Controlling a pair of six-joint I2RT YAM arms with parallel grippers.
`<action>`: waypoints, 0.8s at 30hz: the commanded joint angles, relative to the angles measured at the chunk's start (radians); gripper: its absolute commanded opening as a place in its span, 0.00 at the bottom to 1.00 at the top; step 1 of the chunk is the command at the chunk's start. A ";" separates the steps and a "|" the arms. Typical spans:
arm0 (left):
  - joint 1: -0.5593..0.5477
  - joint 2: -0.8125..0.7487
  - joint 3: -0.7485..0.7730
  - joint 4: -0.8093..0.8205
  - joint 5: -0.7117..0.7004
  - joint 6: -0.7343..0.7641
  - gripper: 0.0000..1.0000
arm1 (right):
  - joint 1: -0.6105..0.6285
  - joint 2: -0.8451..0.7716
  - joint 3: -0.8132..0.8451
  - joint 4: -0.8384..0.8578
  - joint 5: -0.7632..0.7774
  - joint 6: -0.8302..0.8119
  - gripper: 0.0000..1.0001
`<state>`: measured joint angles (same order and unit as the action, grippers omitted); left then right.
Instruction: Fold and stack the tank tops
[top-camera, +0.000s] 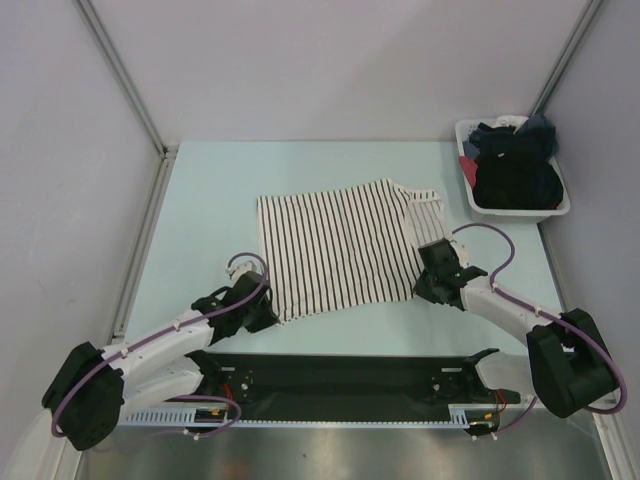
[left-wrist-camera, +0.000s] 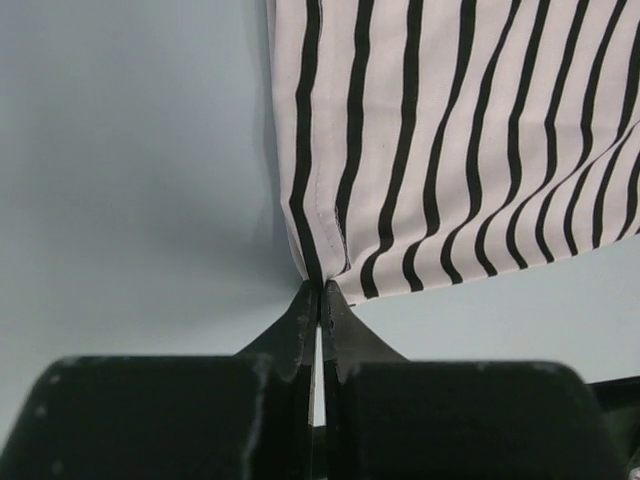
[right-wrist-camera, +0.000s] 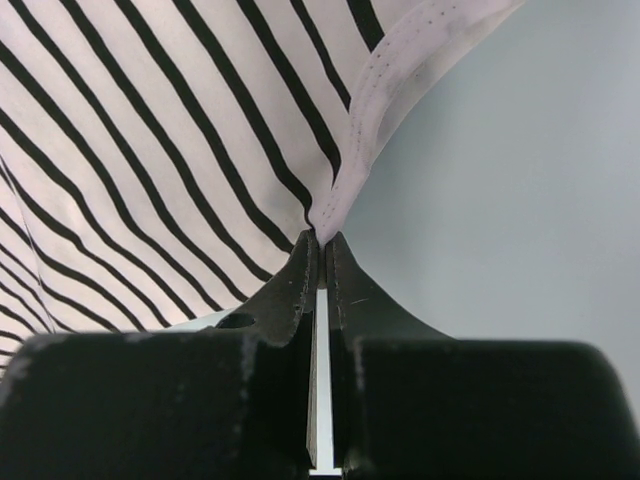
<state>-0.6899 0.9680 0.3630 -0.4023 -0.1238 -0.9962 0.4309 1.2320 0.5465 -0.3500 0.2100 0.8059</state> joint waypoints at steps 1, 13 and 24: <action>-0.007 0.024 0.002 0.033 -0.014 0.025 0.00 | 0.006 -0.008 0.038 -0.018 0.032 -0.017 0.00; -0.007 -0.009 0.099 -0.093 0.023 0.073 0.00 | 0.006 -0.058 0.111 -0.107 0.063 -0.091 0.00; 0.053 0.110 0.304 -0.162 -0.010 0.165 0.00 | 0.002 0.096 0.312 -0.121 0.054 -0.194 0.00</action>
<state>-0.6647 1.0649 0.5926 -0.5316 -0.1104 -0.8848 0.4328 1.2930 0.7773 -0.4610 0.2470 0.6636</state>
